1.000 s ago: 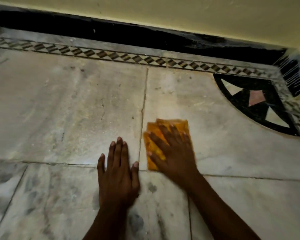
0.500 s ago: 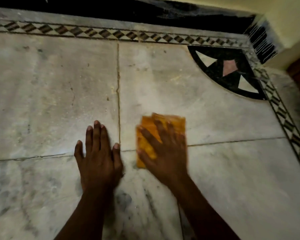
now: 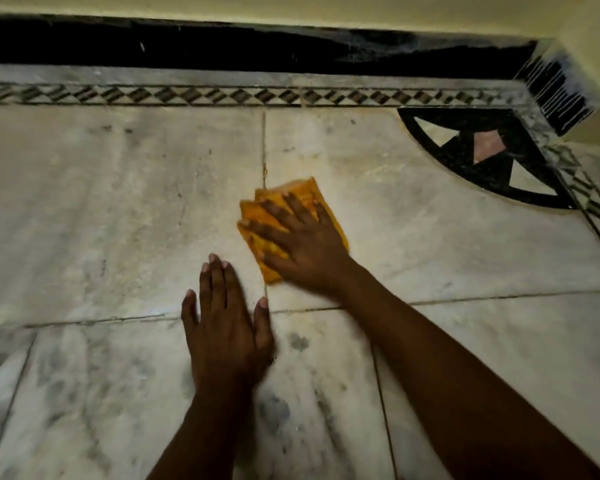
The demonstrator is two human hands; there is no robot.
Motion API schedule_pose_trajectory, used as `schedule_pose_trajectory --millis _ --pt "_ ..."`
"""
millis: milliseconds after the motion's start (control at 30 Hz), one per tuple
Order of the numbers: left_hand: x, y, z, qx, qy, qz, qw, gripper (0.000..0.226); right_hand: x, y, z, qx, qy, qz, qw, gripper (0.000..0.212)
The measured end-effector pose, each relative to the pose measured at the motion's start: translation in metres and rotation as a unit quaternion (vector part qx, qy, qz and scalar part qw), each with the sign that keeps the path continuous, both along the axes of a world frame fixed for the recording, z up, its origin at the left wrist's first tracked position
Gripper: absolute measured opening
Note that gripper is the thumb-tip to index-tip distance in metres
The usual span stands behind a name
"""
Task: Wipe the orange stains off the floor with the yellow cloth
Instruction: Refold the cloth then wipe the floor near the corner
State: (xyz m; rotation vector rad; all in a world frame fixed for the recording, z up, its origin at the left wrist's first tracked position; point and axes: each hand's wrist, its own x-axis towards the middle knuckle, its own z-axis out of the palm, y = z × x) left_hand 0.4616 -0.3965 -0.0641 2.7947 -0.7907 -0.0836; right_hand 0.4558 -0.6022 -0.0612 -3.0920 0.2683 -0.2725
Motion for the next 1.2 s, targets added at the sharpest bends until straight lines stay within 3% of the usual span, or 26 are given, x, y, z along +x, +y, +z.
schedule_pose_trajectory --millis 67,100,167,233,267,333,433,533,600,667,700,800,833,867,967,1033,1133,1200 --pt "0.001 0.003 0.0 -0.003 -0.004 -0.017 1.0 0.085 -0.071 -0.01 -0.001 0.001 -0.004 0.036 0.999 0.057" --pt "0.001 0.004 0.0 -0.007 -0.004 -0.028 1.0 0.087 -0.104 -0.014 -0.002 0.008 -0.019 0.006 1.0 0.058" --pt "0.0 0.005 0.0 -0.004 0.0 -0.041 0.999 0.092 -0.132 -0.029 -0.005 0.032 -0.026 -0.194 0.98 0.061" --pt "-0.001 0.004 0.0 0.005 -0.001 -0.046 0.999 0.094 -0.102 -0.036 0.0 0.088 -0.015 -0.438 0.894 0.072" --pt "-0.001 0.005 0.0 0.007 -0.002 -0.048 0.999 0.095 -0.074 -0.034 0.003 0.126 -0.018 -0.489 0.863 0.077" --pt "0.0 0.006 0.0 0.011 -0.001 -0.052 0.999 0.099 -0.016 -0.023 0.007 0.171 -0.037 -0.447 0.878 0.078" --pt "0.001 0.005 0.0 0.015 0.001 -0.054 0.998 0.106 0.031 0.016 0.004 0.127 -0.053 -0.267 0.954 0.066" --pt "0.002 0.006 0.001 0.028 0.004 -0.06 0.998 0.113 -0.026 0.042 -0.004 0.051 -0.029 -0.076 0.995 0.057" --pt "0.002 0.007 0.002 0.042 0.0 -0.069 0.997 0.116 -0.096 0.032 -0.006 0.044 -0.049 -0.048 0.997 0.052" --pt "0.003 0.007 0.003 0.052 0.004 -0.066 0.996 0.117 -0.152 0.006 -0.005 0.024 -0.049 -0.118 0.992 0.054" --pt "0.002 0.007 0.003 0.058 0.009 -0.065 0.996 0.118 -0.163 -0.01 -0.002 0.029 -0.03 -0.205 0.978 0.058" --pt "0.002 0.004 0.004 0.058 0.009 -0.063 0.996 0.119 -0.125 -0.035 0.007 0.121 0.007 -0.504 0.855 0.07" --pt "0.001 0.005 0.004 0.056 0.006 -0.061 0.997 0.119 -0.104 -0.031 0.008 0.155 0.007 -0.519 0.84 0.073" --pt "0.002 0.005 0.004 0.053 0.006 -0.06 0.997 0.119 -0.085 -0.021 0.008 0.176 -0.008 -0.486 0.856 0.075" --pt "0.001 0.005 0.006 0.047 0.016 -0.057 0.997 0.119 -0.091 0.044 -0.001 0.099 -0.042 -0.32 0.941 0.068" --pt "0.0 0.004 0.008 0.043 0.017 -0.055 0.997 0.119 -0.149 0.082 -0.001 0.062 -0.03 -0.23 0.971 0.061" --pt "-0.001 0.006 0.01 0.052 0.016 -0.057 0.997 0.116 -0.234 0.069 -0.002 0.059 -0.004 -0.259 0.964 0.064" --pt "-0.004 0.006 0.007 0.052 0.013 -0.06 0.997 0.116 -0.242 0.034 -0.003 0.048 0.022 -0.4 0.915 0.07"
